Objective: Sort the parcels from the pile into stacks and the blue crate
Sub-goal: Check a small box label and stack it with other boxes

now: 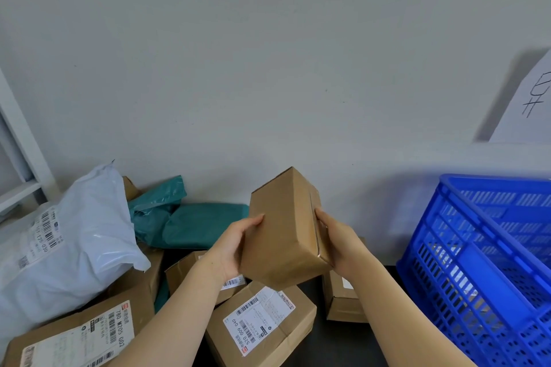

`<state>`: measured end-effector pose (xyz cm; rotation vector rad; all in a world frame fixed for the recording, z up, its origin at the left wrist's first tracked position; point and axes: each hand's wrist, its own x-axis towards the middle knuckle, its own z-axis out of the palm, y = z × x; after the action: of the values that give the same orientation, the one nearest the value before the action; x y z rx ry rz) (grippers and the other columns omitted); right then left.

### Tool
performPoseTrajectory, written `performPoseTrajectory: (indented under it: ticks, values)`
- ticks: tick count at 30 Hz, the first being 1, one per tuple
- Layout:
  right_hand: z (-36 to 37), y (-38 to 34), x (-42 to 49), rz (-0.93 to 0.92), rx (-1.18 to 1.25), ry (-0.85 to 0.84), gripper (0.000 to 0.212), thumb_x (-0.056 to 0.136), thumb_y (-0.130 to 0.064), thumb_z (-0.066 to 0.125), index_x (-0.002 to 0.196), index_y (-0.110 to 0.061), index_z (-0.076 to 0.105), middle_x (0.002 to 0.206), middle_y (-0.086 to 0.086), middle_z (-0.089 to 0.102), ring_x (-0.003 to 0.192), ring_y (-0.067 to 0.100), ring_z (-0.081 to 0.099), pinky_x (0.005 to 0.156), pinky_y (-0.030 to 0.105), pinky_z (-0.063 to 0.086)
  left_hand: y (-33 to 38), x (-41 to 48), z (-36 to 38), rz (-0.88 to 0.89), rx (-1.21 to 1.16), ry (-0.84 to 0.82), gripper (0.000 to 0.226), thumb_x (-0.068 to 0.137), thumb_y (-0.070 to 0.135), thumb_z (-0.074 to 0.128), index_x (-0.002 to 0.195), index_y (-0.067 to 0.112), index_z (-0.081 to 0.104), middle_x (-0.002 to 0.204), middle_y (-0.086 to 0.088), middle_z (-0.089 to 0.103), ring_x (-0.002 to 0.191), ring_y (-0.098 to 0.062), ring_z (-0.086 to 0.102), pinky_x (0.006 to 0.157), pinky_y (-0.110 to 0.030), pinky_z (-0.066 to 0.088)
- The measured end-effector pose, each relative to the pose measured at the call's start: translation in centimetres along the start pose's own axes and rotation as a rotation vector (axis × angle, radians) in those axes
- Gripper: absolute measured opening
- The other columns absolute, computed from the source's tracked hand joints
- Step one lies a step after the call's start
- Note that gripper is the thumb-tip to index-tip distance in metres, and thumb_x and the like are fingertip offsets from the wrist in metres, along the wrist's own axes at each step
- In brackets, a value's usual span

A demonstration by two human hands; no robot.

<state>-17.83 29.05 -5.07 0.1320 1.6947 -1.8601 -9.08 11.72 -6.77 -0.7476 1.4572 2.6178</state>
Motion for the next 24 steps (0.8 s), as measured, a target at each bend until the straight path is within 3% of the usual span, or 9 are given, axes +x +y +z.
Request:
performPoseTrajectory:
  ticks: [5,10,17,21,24]
  values:
    - [0.0,0.3,0.1,-0.071,-0.026,-0.04,0.033,0.097,-0.039,0.053,0.124,-0.021,0.058,0.111,0.009,0.068,0.098,0.028,0.066,0.072,0.035,0.052,0.4,0.6,1.0,0.126,0.326,0.11,0.048,0.088,0.045,0.062,0.129,0.02,0.053,0.13,-0.005,0.058,0.117,-0.024,0.054,0.101,-0.046,0.043]
    - [0.4,0.7,0.1,-0.129,-0.104,-0.048,0.034,0.097,-0.038,0.053,0.127,-0.022,0.054,0.111,0.007,0.068,0.1,0.027,0.065,0.08,0.038,0.053,1.0,0.3,2.5,0.097,0.579,0.106,0.113,0.057,0.082,0.057,0.149,0.025,0.026,0.15,-0.001,0.036,0.139,-0.029,0.032,0.113,-0.055,0.027]
    - [0.3,0.7,0.2,-0.193,-0.188,-0.018,0.041,0.094,-0.042,0.057,0.132,-0.028,0.05,0.114,0.004,0.066,0.103,0.027,0.064,0.096,0.048,0.051,0.5,0.7,2.8,0.113,0.558,0.09,0.096,0.064,0.068,0.067,0.142,0.024,0.034,0.131,-0.001,0.05,0.117,-0.024,0.048,0.107,-0.048,0.037]
    - [0.1,1.1,0.1,-0.176,-0.208,-0.024,0.042,0.094,-0.044,0.055,0.132,-0.028,0.048,0.115,0.004,0.065,0.104,0.027,0.064,0.096,0.047,0.051,0.1,0.9,2.8,0.108,0.551,0.091,0.102,0.058,0.07,0.068,0.142,0.024,0.034,0.133,-0.003,0.049,0.121,-0.025,0.047,0.107,-0.05,0.038]
    - [-0.1,1.1,0.2,-0.163,-0.198,-0.024,0.041,0.094,-0.045,0.056,0.13,-0.028,0.048,0.114,0.005,0.065,0.103,0.027,0.064,0.094,0.045,0.052,0.1,1.1,2.7,0.111,0.536,0.102,0.088,0.068,0.065,0.068,0.14,0.024,0.036,0.13,-0.002,0.05,0.118,-0.024,0.048,0.106,-0.048,0.039]
